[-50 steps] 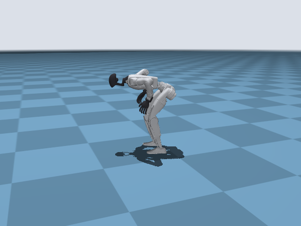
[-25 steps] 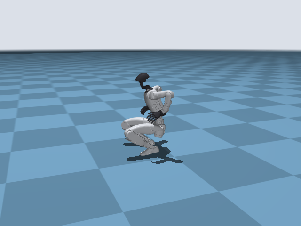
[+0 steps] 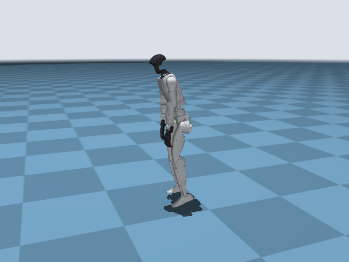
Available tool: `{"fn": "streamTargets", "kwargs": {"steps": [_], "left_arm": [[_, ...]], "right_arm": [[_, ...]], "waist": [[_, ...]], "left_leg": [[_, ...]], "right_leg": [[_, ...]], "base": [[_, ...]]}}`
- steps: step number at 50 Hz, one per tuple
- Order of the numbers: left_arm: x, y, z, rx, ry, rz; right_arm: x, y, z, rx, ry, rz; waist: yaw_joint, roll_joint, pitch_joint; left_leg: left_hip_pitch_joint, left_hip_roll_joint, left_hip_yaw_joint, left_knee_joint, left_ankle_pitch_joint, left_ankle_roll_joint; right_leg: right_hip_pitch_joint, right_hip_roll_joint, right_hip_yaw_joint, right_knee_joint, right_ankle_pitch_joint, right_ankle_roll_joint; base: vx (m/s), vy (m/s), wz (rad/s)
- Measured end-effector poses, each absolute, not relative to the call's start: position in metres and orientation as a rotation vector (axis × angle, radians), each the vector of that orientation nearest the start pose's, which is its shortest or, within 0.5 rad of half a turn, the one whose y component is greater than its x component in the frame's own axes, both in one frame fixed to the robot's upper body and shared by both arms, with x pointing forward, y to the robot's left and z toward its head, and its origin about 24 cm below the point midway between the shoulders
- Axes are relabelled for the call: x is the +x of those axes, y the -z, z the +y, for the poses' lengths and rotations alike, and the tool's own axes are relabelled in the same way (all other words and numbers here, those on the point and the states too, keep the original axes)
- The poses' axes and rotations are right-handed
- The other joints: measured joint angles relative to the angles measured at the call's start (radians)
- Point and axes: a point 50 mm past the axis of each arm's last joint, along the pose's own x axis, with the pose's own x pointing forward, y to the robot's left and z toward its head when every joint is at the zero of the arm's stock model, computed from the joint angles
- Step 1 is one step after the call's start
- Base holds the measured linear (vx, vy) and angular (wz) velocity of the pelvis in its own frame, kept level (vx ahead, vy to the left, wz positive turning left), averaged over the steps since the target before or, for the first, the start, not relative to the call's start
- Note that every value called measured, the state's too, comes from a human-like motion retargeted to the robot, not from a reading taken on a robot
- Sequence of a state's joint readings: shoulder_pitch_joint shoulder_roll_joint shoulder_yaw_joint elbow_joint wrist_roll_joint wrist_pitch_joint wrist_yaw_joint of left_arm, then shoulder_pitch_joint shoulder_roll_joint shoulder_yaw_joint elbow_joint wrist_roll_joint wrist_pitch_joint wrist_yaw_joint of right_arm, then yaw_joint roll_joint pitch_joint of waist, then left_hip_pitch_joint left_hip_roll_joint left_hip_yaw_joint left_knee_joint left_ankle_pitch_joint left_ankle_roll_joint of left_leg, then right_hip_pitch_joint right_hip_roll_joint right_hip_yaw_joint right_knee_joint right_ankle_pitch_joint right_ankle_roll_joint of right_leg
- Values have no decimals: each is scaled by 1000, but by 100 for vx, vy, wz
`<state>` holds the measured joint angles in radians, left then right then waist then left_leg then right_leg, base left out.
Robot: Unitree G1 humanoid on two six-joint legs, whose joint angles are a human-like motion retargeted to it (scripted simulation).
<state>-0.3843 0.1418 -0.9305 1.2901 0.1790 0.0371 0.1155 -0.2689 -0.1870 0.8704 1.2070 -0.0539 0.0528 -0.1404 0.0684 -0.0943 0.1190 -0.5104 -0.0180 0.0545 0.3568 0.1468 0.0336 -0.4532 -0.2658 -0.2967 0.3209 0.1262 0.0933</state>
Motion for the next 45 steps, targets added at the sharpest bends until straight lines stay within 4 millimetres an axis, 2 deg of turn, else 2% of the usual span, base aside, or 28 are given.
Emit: {"fn": "streamTargets", "kwargs": {"steps": [2,3,5,8,10,12,15,18,20,23,25,27,29,30,32,33,35,37,40,43,45], "left_arm": [[190,138,143,1020,676,831],[186,139,146,975,687,849],[187,139,156,894,657,893],[201,131,173,776,517,934],[216,122,183,718,401,916],[234,109,193,685,302,860],[262,82,209,667,198,744],[291,45,228,715,153,598],[315,7,239,766,112,469],[348,-61,253,779,-27,248],[354,-81,263,718,-158,168],[340,-57,274,553,-310,222],[308,-2,276,324,-441,404],[285,30,273,201,-492,527],[227,93,259,9,-515,813],[196,117,251,-51,-501,952],[128,153,238,-94,-438,1215],[71,168,231,-85,-419,1394],[10,174,228,-62,-498,1548],[-24,173,225,-79,-660,1613],[-33,173,223,-123,-765,1627]], "right_arm": [[145,156,-155,-909,-577,985],[132,161,-159,-892,-576,1032],[116,166,-169,-831,-511,1133],[110,167,-190,-709,-351,1259],[117,164,-202,-630,-280,1283],[132,157,-211,-572,-253,1255],[162,142,-221,-538,-266,1162],[199,119,-228,-573,-310,1025],[231,95,-230,-597,-303,893],[287,49,-229,-523,-140,661],[308,29,-233,-379,63,558],[306,34,-237,-159,301,564],[286,57,-238,44,501,668],[270,73,-236,126,577,744],[229,105,-236,207,622,909],[207,118,-237,215,618,980],[166,137,-243,194,601,1091],[135,146,-254,137,598,1146],[100,150,-273,102,661,1190],[64,151,-292,43,709,1304],[47,150,-299,-67,652,1417]], "waist": [[16,6,-50],[27,11,-76],[50,25,-133],[79,59,-213],[91,81,-252],[94,93,-272],[83,103,-284],[67,116,-295],[62,119,-292],[76,124,-246],[78,143,-202],[60,164,-168],[27,186,-153],[9,196,-150],[-19,208,-148],[-27,210,-144],[-40,221,-137],[-28,220,-111],[8,208,-54],[42,190,-4],[54,166,22]], "left_leg": [[156,-6,-60,-202,71,-5],[215,-3,-66,-269,42,-5],[287,16,-22,-341,-65,-27],[330,25,93,-321,-122,-56],[341,25,104,-268,-94,-71],[353,4,43,-211,-62,-77],[383,-42,-75,-153,13,-96],[427,-52,-128,-137,80,-133],[447,-47,-120,-97,-38,-119],[400,-29,-61,98,-475,-21],[327,-11,-37,270,-683,65],[253,-8,-29,374,-699,136],[222,-9,-22,352,-611,135],[226,-10,-19,301,-554,114],[294,-18,-25,112,-446,33],[336,-22,-34,11,-401,-10],[401,-27,-77,-154,-334,-54],[424,-36,-119,-245,-321,-63],[409,-56,-152,-298,-372,-24],[365,-65,-72,-281,-448,22],[334,-72,10,-236,-485,45]], "right_leg": [[149,24,5,-200,170,79],[204,31,-4,-261,201,120],[272,52,-51,-316,184,168],[325,65,-71,-290,89,159],[343,80,-10,-249,57,137],[362,98,100,-223,68,133],[406,118,251,-225,133,150],[460,133,307,-241,165,142],[482,137,305,-211,36,99],[418,149,293,-10,-399,-1],[331,163,288,184,-626,-74],[251,163,279,312,-662,-127],[219,154,256,307,-580,-132],[224,147,241,261,-521,-116],[289,140,225,85,-410,-52],[325,138,226,-3,-368,-22],[373,141,226,-131,-329,-45],[383,138,228,-206,-325,-43],[360,125,223,-269,-346,-15],[320,103,199,-310,-329,61],[290,81,178,-335,-290,122]], "base": [[33,-2,-28],[27,-2,-25],[17,-3,-22],[4,3,-7],[-3,1,4],[-7,0,12],[-2,0,5],[-2,-1,-1],[-14,-3,-12],[-29,-4,-35],[-37,-4,-20],[-34,-1,16],[-26,0,39],[-19,-1,46],[-16,-4,39],[-16,-5,28],[-17,-3,20],[-26,-3,-7],[-36,-2,-12],[-40,-2,25],[-39,-3,52]]}}
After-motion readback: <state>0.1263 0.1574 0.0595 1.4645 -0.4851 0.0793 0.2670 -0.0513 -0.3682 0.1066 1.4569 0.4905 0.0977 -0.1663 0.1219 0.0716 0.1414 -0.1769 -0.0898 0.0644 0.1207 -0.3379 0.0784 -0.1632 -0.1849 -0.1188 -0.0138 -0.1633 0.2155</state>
